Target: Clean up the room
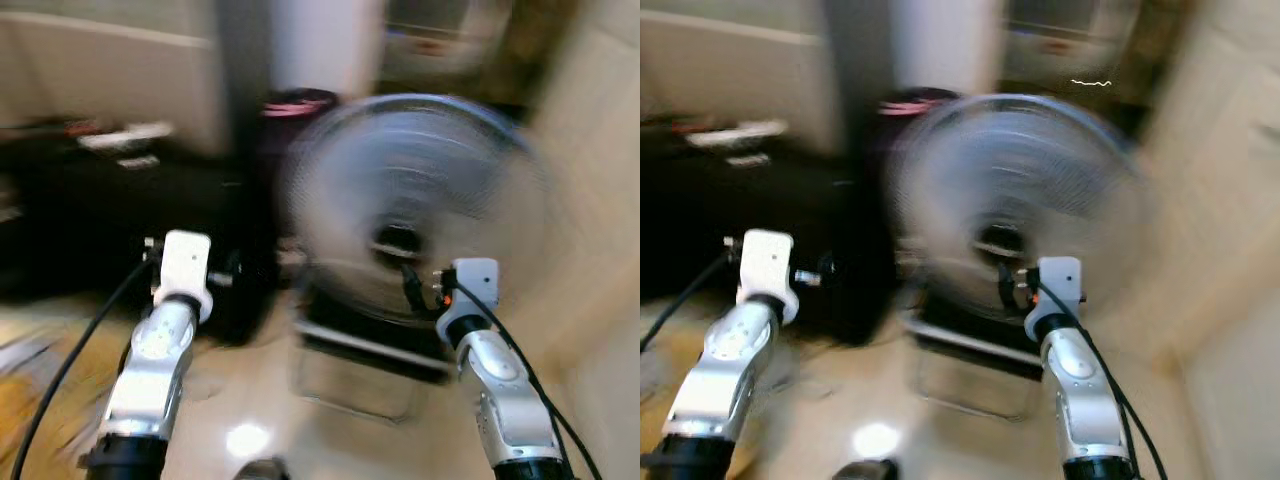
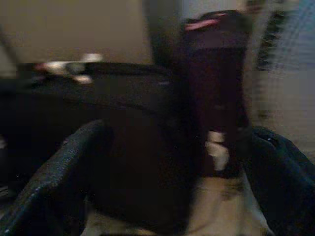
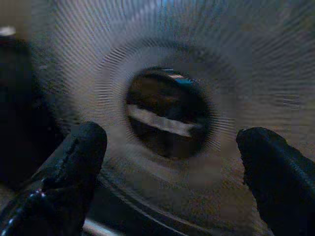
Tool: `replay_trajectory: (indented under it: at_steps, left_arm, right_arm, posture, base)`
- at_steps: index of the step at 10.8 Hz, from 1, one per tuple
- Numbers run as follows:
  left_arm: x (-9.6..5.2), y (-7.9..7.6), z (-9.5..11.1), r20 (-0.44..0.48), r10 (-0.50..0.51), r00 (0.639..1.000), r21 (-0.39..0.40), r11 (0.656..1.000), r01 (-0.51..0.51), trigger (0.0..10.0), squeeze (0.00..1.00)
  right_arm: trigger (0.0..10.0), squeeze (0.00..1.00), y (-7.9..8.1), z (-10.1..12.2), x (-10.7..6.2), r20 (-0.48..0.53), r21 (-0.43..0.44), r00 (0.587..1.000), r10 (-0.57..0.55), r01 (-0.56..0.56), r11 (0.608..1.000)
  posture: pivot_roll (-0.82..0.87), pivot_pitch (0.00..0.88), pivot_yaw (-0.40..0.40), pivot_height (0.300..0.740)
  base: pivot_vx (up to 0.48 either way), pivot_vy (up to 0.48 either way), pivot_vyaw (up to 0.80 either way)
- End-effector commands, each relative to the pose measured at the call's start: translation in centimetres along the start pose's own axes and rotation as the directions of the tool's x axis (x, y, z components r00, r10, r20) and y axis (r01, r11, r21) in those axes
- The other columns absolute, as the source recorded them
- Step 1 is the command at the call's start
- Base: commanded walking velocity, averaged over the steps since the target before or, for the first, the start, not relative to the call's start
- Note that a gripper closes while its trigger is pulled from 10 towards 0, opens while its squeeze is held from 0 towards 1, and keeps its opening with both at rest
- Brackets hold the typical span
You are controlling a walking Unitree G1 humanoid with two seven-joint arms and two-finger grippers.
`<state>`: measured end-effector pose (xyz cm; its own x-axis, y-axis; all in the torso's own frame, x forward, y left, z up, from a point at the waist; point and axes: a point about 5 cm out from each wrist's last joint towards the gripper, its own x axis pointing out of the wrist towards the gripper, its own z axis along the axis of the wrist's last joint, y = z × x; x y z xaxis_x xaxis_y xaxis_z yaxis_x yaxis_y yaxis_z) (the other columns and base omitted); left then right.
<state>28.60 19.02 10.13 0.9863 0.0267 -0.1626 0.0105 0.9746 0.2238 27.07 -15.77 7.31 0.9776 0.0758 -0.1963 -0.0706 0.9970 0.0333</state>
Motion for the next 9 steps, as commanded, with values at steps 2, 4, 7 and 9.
replay_trajectory:
  at_steps: [2, 4, 7, 9]
  left_arm:
    - [0.24, 0.25, -0.21, -0.016, 0.018, 1.000, 0.026, 1.000, -0.017, 10.0, 0.00]
    - [0.59, 0.02, -0.07, -0.007, 0.019, 1.000, 0.016, 1.000, -0.019, 10.0, 0.00]
    - [0.81, -0.28, 0.12, 0.006, 0.003, 1.000, 0.014, 1.000, -0.003, 10.0, 0.00]
    - [0.74, -0.19, 0.23, 0.016, 0.003, 1.000, 0.010, 1.000, -0.003, 10.0, 0.00]
  right_arm:
    - [10.0, 1.00, -0.29, 0.65, 0.45, 0.013, 0.062, 0.999, -0.030, 0.029, 0.998]
    - [10.0, 1.00, 0.14, 1.52, 0.98, 0.052, 0.033, 0.999, 0.012, -0.014, 0.999]
    - [10.0, 1.00, 0.11, 1.04, 0.94, 0.046, 0.031, 0.999, -0.001, 0.000, 1.000]
    - [10.0, 1.00, 0.09, 0.84, 0.87, 0.058, 0.007, 0.998, -0.005, 0.004, 1.000]
  posture:
    - [0.00, 0.000, -0.033, 0.740]
    - [0.00, 0.000, -0.025, 0.740]
    - [0.01, 0.000, -0.039, 0.740]
    - [0.02, 0.000, -0.044, 0.740]
  base:
    - [0.000, 0.000, 0.80]
    - [0.000, 0.000, 0.80]
    - [0.000, 0.271, 0.80]
    - [0.000, 0.390, 0.80]
